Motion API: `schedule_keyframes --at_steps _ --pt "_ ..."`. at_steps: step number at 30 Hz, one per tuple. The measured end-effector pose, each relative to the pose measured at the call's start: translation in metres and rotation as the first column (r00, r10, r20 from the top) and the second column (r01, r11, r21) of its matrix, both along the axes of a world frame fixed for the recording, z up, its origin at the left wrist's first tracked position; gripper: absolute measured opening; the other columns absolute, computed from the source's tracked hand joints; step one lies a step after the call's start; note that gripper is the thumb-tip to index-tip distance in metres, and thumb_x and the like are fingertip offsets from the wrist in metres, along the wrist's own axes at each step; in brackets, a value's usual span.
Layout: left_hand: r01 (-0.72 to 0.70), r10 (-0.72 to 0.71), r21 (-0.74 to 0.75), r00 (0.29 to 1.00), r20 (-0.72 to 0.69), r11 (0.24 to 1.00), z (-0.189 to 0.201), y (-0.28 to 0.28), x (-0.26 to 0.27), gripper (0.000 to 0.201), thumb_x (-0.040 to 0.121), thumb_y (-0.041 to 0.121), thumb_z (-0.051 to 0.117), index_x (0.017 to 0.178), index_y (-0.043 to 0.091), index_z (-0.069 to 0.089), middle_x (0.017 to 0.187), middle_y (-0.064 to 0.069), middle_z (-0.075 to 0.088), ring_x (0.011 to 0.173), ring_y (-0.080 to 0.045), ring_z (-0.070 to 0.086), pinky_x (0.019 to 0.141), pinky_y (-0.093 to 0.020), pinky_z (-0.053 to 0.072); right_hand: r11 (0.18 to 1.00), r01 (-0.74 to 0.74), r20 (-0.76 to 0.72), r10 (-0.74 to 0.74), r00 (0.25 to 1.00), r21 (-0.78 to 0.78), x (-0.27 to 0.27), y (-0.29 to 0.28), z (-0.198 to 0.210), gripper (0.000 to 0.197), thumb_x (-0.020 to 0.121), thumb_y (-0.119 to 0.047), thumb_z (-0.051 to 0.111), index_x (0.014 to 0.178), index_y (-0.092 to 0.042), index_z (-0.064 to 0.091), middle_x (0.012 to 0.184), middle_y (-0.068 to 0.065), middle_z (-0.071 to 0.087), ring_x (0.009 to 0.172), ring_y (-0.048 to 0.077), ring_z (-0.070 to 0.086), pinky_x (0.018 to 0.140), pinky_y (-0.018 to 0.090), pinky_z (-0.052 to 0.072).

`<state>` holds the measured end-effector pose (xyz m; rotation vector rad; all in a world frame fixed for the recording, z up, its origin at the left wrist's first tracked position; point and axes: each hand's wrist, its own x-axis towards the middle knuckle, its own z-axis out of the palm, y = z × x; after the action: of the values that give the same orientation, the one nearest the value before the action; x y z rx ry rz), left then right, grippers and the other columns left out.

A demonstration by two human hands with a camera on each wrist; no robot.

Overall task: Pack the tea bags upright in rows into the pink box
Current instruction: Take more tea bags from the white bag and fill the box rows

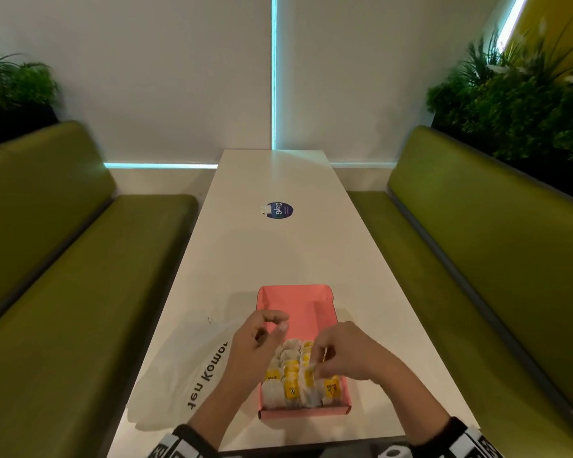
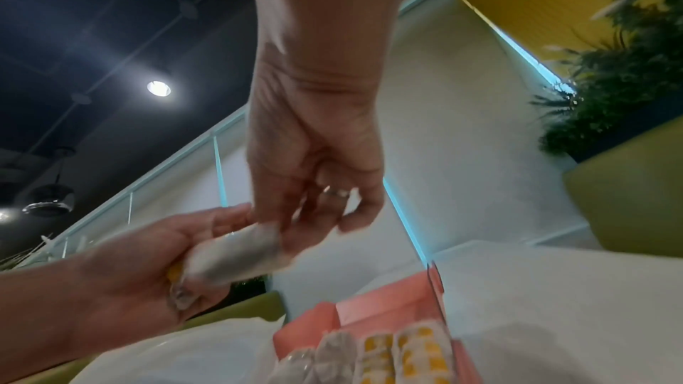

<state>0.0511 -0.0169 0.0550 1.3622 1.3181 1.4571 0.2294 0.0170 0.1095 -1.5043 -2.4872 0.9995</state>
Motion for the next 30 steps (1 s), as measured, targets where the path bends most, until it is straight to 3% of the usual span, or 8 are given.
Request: schedule_keyframes --at_steps 4,8,11,13,19,23,26,30 --pt "0.019 -0.019 0.025 1.000 -0.010 1.000 0.003 0.000 -0.002 0.010 0.088 0.020 0.060 0.094 0.023 0.067 0.060 0.014 0.056 0.054 -0.011 0.038 0.054 -0.026 0.037 0.878 0.326 -0.077 -0.320 0.944 0.351 0.003 0.007 -0.008 0.037 0.084 -0.028 0.066 0.057 -0.031 0.041 0.086 -0.005 0.059 0.072 0.009 0.053 0.065 0.019 0.037" --pt "0.119 -0.119 -0.013 0.992 -0.051 0.993 0.004 -0.001 -0.001 0.023 0.077 0.031 0.075 0.098 0.039 0.068 0.082 0.023 0.065 0.059 -0.009 0.046 0.060 -0.018 0.043 0.988 0.144 -0.175 -0.132 0.976 0.058 0.003 0.002 -0.006 0.017 0.079 -0.018 0.072 0.069 -0.021 0.059 0.071 -0.010 0.057 0.060 0.000 0.050 0.056 0.009 0.039" --pt "0.190 -0.199 -0.091 0.973 -0.114 0.978 0.004 -0.003 0.001 0.048 0.062 0.040 0.084 0.107 0.041 0.067 0.112 0.022 0.064 0.098 0.005 0.059 0.083 -0.008 0.043 0.983 0.185 -0.325 -0.178 0.929 -0.010 0.004 0.001 -0.005 0.022 0.082 -0.014 0.069 0.069 -0.025 0.055 0.065 -0.011 0.057 0.055 -0.001 0.053 0.057 0.010 0.043" --pt "0.181 -0.195 -0.100 0.968 -0.157 0.978 0.003 -0.004 0.003 0.048 0.063 0.034 0.084 0.107 0.035 0.067 0.107 0.021 0.067 0.099 0.007 0.059 0.083 -0.008 0.043 0.981 0.172 -0.394 -0.193 0.899 -0.089 0.003 0.000 -0.005 0.020 0.082 -0.009 0.068 0.071 -0.021 0.057 0.063 -0.007 0.058 0.054 0.001 0.056 0.059 0.014 0.047" --pt "0.062 -0.066 -0.049 0.994 -0.086 0.997 0.005 -0.004 0.011 0.019 0.077 0.013 0.075 0.076 0.033 0.074 0.068 0.004 0.071 0.053 -0.009 0.051 0.058 -0.025 0.045 0.957 0.172 -0.581 -0.280 0.764 -0.235 0.005 -0.002 -0.008 0.011 0.080 -0.006 0.071 0.088 -0.010 0.065 0.076 -0.003 0.062 0.070 0.007 0.055 0.066 0.018 0.048" --pt "0.087 -0.088 -0.048 0.996 -0.005 0.995 0.009 -0.006 0.013 0.014 0.080 0.024 0.073 0.092 0.031 0.071 0.077 -0.003 0.073 0.068 -0.031 0.065 0.069 -0.049 0.055 0.936 0.194 -0.588 -0.338 0.734 -0.295 0.004 -0.003 -0.011 0.004 0.084 -0.011 0.068 0.082 -0.014 0.065 0.077 -0.003 0.062 0.072 0.006 0.057 0.068 0.017 0.047" --pt "0.086 -0.089 -0.061 0.995 -0.041 0.994 0.013 -0.008 0.015 0.035 0.068 0.036 0.081 0.098 0.037 0.066 0.084 0.005 0.072 0.075 -0.024 0.066 0.069 -0.039 0.054 0.927 0.206 -0.603 -0.362 0.711 -0.315 0.004 -0.002 -0.015 0.008 0.089 -0.009 0.061 0.081 -0.011 0.061 0.074 0.005 0.062 0.069 0.014 0.057 0.063 0.022 0.045" --pt "0.070 -0.075 -0.076 0.995 -0.064 0.995 0.011 -0.007 0.017 0.030 0.074 0.018 0.079 0.098 0.030 0.065 0.080 0.006 0.073 0.074 -0.007 0.067 0.067 -0.026 0.054 0.923 0.214 -0.595 -0.371 0.713 -0.319 0.004 -0.002 -0.015 0.013 0.091 -0.008 0.058 0.079 -0.011 0.057 0.068 0.003 0.058 0.062 0.013 0.053 0.059 0.021 0.045"
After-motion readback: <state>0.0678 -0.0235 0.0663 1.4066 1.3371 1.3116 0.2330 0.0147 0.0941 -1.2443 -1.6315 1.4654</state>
